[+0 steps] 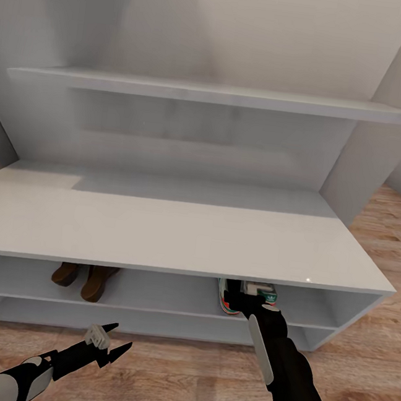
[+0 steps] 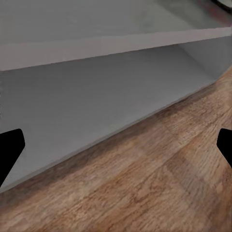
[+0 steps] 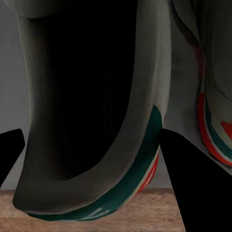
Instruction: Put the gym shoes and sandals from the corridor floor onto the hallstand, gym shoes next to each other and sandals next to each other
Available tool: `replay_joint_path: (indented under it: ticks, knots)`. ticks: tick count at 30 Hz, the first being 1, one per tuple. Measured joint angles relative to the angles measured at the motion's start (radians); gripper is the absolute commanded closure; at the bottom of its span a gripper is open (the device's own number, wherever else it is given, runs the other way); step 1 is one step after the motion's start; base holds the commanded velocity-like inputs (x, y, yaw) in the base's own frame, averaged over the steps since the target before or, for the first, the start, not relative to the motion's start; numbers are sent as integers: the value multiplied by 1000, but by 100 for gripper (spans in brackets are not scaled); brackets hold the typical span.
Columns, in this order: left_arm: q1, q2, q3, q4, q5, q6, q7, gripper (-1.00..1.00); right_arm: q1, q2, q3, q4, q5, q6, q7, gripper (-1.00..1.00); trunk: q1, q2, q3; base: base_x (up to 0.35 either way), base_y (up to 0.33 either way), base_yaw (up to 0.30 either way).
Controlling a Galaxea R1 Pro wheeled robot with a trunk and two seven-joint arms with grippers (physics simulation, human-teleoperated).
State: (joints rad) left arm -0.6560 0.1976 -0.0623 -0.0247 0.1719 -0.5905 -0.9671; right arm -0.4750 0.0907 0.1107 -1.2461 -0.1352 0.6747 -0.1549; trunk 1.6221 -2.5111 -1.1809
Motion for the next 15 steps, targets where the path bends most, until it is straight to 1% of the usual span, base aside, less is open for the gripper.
replay_joint_path:
  ticks: [10, 15]
  knots:
    - [0, 0, 0, 0, 0, 0, 0, -100, 0, 0, 0, 0, 0, 0, 0, 100, 0, 0, 0, 2, 0, 0]
    - [0, 0, 0, 0, 0, 0, 0, -100, 0, 0, 0, 0, 0, 0, 0, 100, 0, 0, 0, 75, 0, 0]
